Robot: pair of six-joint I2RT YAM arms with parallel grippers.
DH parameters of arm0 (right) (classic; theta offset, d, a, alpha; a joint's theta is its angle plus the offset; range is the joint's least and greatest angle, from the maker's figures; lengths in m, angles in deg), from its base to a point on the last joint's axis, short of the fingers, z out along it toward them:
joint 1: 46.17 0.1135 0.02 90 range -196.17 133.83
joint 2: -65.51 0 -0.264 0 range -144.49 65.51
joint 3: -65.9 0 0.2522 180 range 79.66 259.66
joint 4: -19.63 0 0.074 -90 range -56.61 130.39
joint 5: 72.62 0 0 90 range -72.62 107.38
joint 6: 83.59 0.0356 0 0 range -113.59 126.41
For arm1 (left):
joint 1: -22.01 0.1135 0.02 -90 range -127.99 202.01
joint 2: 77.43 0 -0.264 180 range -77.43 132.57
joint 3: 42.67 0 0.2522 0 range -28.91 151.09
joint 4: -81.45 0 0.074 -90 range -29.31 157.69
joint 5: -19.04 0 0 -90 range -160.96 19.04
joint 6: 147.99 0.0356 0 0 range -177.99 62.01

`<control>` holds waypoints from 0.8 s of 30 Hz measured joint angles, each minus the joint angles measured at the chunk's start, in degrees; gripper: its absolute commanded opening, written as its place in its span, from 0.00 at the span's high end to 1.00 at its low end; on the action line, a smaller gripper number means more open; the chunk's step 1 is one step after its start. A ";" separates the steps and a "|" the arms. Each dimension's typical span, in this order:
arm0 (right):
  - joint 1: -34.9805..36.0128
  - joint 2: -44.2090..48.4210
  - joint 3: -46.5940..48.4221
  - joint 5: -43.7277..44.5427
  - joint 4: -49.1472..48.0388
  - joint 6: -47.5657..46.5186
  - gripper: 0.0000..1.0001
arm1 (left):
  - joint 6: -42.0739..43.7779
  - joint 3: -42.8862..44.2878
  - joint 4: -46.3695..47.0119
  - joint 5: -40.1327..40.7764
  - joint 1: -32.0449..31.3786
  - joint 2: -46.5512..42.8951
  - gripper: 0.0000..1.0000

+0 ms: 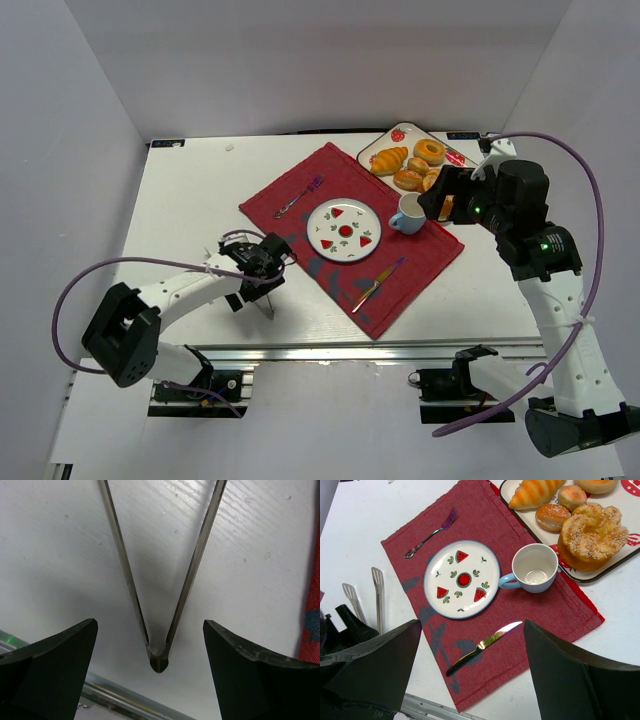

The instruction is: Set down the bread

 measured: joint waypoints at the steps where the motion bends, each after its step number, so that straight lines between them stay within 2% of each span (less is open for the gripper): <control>1: 0.00 -0.13 0.00 -0.24 0.00 0.00 0.11 | 0.37 0.02 0.70 0.44 0.13 0.76 0.02; 7: 0.00 -1.05 0.00 -1.11 -0.35 0.02 0.11 | 2.58 -0.09 3.56 1.92 1.81 6.56 0.04; 16: 0.04 -2.38 0.00 -1.79 -0.44 0.02 0.11 | 6.16 -4.79 10.40 3.21 6.54 5.73 0.04; 24: 0.07 -3.56 0.00 -2.12 -1.11 0.04 0.11 | 10.12 -4.72 15.61 3.28 8.33 7.72 0.12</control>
